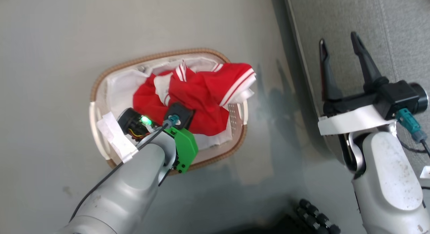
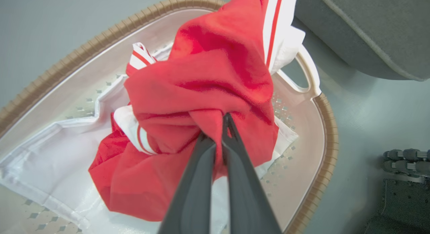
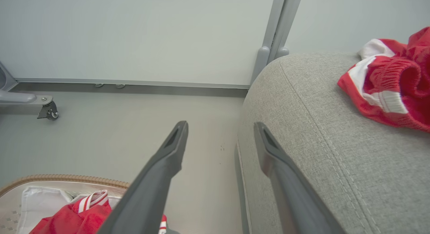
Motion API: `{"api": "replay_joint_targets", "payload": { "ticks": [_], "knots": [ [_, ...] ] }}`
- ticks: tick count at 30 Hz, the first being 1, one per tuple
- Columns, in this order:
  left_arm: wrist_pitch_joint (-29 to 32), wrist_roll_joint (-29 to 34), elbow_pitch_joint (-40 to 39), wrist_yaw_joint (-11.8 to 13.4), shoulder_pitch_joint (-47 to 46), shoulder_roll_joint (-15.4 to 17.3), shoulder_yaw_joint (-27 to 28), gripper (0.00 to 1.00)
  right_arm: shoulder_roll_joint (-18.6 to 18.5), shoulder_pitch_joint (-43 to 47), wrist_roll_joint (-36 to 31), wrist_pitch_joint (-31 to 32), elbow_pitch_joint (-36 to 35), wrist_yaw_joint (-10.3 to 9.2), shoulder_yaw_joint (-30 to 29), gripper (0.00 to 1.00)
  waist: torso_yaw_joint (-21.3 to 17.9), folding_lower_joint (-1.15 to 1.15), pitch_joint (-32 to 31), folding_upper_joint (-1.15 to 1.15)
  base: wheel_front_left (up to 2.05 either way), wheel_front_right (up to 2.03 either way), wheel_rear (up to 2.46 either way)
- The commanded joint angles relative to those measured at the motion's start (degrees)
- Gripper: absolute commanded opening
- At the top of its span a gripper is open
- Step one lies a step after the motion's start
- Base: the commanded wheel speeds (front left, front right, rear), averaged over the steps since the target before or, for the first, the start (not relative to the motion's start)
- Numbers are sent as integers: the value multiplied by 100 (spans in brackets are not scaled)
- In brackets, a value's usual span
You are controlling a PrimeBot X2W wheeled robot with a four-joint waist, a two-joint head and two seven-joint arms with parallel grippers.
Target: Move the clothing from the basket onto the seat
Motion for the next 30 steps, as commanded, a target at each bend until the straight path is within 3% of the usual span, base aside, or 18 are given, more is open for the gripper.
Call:
{"api": "replay_joint_targets", "payload": {
  "ticks": [1, 9, 19, 30],
  "knots": [
    [-65, -55, -74, -11, 110, -6, -53, 0, -23, 149, -47, -26, 83, -8, -40, 100, 470, 0, -830, 0, 0, 0, 0],
    [-217, -230, -721, -12, 212, 191, -403, 0, -25, 675, -106, -25, 485, -8, -75, 100, 748, 0, -2005, 0, 0, 0, 0],
    [10, -521, -2065, -12, -2, 750, -551, 0, -24, 1349, -58, -19, 733, -8, -11, 100, 691, 0, -3304, 0, 0, 0, 0],
    [885, -618, -3208, 29, -838, 1285, -319, 0, -23, 1649, -109, -19, 775, -8, 120, 100, 612, 0, -3853, 0, 0, 0, 0]
  ]
}}
